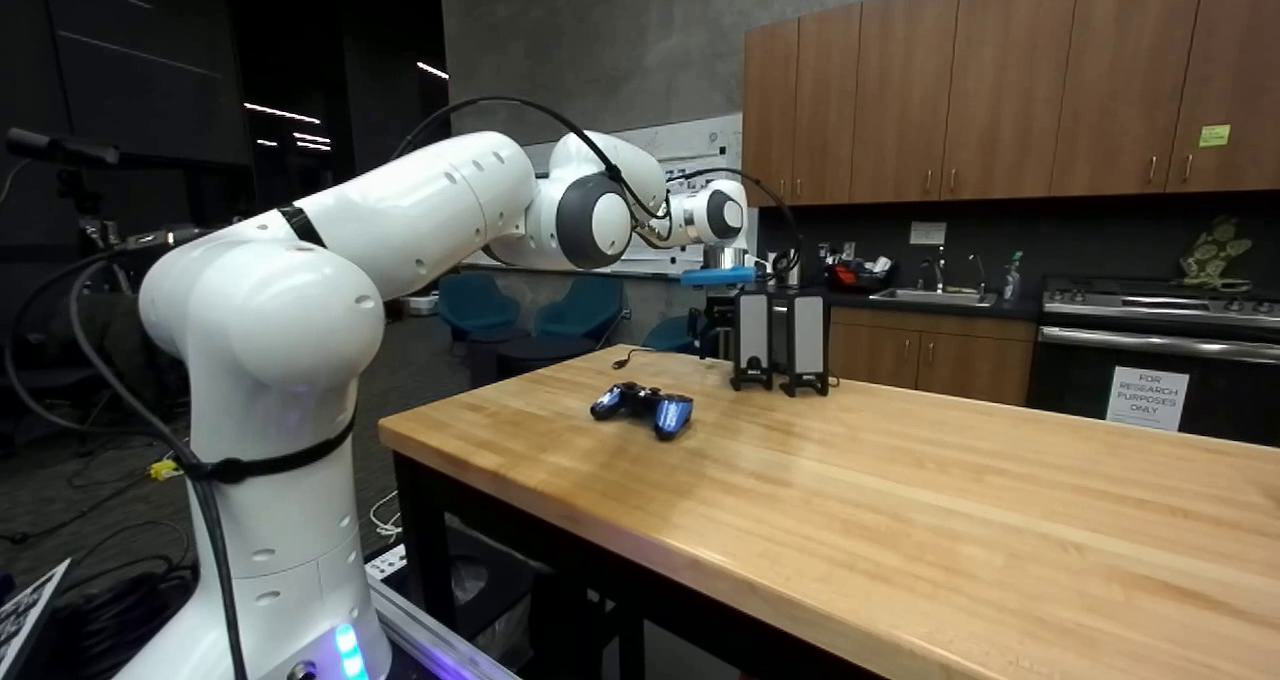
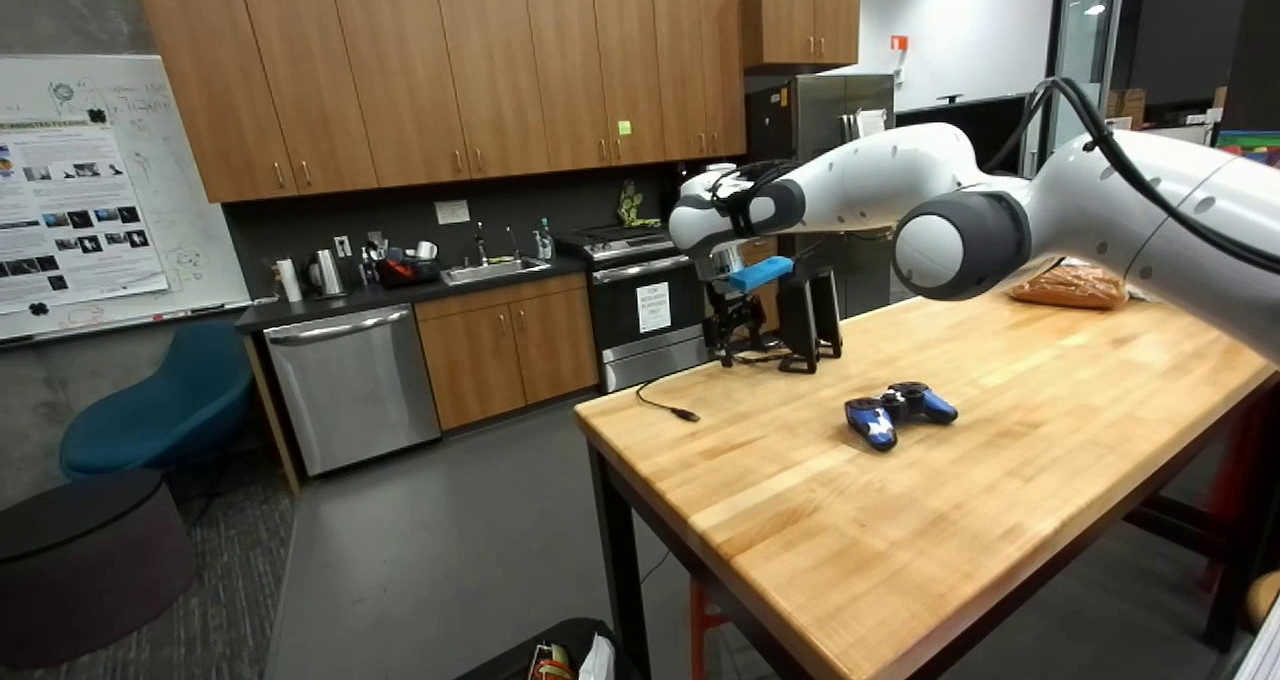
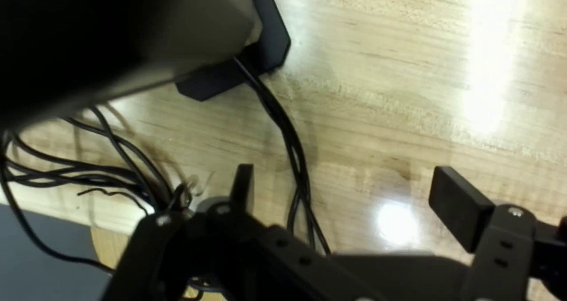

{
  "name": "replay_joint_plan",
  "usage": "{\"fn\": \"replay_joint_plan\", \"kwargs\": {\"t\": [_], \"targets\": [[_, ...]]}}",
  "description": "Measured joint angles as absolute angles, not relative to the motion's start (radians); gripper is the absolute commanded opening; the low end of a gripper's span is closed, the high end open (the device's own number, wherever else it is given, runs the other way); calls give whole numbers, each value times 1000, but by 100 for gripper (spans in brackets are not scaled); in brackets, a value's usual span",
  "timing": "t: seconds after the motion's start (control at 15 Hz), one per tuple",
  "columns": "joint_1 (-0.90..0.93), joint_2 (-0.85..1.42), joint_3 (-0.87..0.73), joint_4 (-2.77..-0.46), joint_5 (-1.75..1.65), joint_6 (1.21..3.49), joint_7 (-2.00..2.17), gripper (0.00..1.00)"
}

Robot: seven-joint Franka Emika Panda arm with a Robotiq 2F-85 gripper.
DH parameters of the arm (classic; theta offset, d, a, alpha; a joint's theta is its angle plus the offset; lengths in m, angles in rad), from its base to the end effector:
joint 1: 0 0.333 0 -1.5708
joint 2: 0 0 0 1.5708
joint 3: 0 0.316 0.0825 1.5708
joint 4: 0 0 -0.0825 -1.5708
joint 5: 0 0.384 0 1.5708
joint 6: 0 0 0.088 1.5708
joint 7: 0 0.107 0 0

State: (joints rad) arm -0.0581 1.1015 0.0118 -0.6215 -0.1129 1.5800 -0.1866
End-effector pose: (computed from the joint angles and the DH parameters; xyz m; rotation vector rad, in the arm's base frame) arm 0.7815 -0.0530 0.3078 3.0404 0.2189 -0.2352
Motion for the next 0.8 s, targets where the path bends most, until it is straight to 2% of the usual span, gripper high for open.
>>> {"fn": "replay_joint_plan", "kwargs": {"t": [0.13, 0.2, 0.4, 0.6, 0.8], "targets": [[-72, 1104, 20, -614, -95, 1574, -187, 90], [-77, 1106, 23, -612, -87, 1571, -188, 93], [-87, 1116, 32, -608, -63, 1568, -188, 87], [-89, 1126, 38, -595, -50, 1566, -188, 75], [-90, 1126, 44, -588, -38, 1565, -188, 53]]}}
